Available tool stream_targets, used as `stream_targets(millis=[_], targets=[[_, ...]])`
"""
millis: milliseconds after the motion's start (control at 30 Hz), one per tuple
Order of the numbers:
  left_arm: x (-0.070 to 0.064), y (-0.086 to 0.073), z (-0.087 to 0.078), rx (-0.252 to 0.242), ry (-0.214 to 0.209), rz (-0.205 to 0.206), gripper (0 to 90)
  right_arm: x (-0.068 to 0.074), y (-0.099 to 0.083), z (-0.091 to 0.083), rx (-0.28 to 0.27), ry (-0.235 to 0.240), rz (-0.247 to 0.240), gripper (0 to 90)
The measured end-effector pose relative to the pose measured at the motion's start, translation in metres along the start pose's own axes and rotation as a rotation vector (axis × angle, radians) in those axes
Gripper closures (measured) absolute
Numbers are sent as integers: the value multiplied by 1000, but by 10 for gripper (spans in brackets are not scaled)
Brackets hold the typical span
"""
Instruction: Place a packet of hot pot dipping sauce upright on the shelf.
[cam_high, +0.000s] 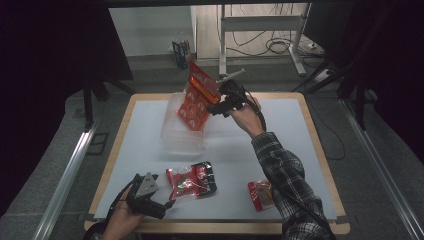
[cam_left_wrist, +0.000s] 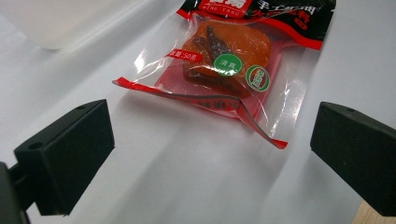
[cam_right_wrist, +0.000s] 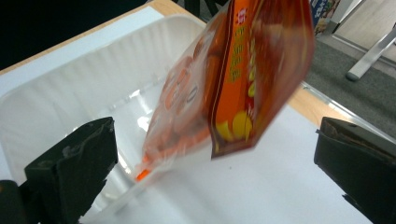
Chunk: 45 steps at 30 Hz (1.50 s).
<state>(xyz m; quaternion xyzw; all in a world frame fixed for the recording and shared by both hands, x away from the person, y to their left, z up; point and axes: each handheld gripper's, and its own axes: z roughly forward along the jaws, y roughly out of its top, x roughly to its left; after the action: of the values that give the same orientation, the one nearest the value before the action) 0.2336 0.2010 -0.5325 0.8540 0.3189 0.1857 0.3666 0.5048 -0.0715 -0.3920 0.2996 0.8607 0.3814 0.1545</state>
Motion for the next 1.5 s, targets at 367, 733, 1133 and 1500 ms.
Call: stream_targets(millis=[367, 733, 1133, 1500], targets=[[-1, 0, 1, 5, 2, -12, 0, 14, -28, -13, 11, 10, -25, 0], [0, 1, 1, 14, 7, -20, 5, 29, -51, -22, 0, 23, -24, 0], [-1, 1, 1, 23, 21, -9, 12, 47, -78, -32, 4, 36, -70, 0], [-2, 2, 0, 25, 19, -8, 16, 63, -105, -40, -12, 75, -80, 0]])
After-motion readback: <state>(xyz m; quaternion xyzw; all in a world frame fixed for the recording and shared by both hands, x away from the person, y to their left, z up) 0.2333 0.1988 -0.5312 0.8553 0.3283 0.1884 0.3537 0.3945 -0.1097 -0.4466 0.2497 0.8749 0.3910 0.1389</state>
